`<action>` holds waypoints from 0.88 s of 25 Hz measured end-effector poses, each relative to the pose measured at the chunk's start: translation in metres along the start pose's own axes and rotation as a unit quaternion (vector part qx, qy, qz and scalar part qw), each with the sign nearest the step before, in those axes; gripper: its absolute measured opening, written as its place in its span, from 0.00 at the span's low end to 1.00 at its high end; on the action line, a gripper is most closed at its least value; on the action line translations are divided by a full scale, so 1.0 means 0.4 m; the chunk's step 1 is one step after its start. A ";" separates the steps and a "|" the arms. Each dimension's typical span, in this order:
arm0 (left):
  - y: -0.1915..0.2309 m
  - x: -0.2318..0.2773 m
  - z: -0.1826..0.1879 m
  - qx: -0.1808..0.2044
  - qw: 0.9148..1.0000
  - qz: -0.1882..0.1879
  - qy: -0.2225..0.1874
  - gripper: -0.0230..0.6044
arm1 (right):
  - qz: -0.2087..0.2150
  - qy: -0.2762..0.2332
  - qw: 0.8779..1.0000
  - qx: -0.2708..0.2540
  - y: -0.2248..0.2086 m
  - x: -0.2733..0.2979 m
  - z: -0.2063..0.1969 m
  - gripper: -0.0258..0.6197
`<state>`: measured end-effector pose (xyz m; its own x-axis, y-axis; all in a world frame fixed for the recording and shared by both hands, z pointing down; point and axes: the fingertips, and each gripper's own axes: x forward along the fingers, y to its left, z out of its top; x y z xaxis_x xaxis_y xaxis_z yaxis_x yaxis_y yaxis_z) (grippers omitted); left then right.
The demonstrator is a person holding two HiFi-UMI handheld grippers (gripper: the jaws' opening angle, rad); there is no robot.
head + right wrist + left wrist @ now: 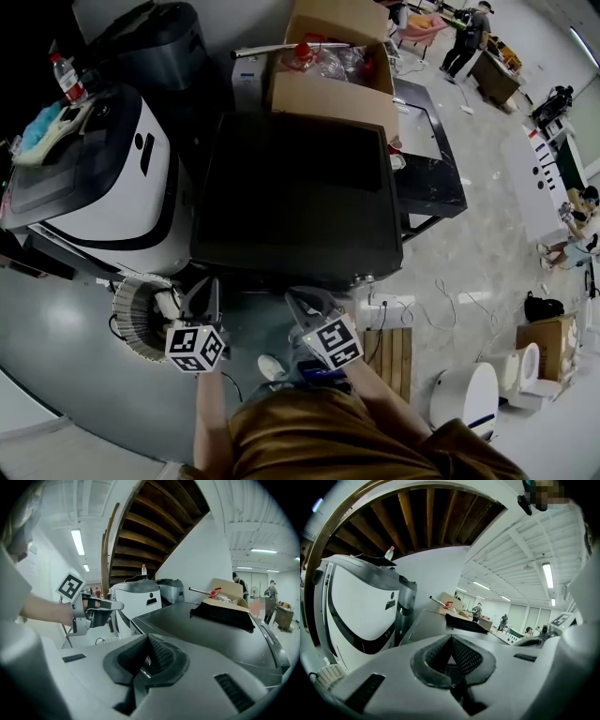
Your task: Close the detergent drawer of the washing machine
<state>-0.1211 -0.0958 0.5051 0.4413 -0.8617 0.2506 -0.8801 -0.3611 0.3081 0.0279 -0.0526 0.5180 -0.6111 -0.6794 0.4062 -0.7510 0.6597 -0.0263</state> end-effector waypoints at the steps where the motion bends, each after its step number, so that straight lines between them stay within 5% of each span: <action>1: -0.004 -0.010 0.010 0.003 1.000 -0.001 -0.005 0.08 | -0.002 -0.005 1.000 -0.001 0.005 -0.004 0.008 0.06; 22: -0.040 -0.124 0.087 0.023 0.998 -0.010 -0.051 0.08 | -0.018 -0.041 0.999 -0.021 0.067 -0.060 0.068 0.06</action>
<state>-0.1351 -0.0600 0.4557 0.4415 -0.8847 0.1498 -0.8791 -0.3931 0.2695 0.0159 -0.0274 0.4826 -0.6038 -0.7259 0.3293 -0.7625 0.6464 0.0266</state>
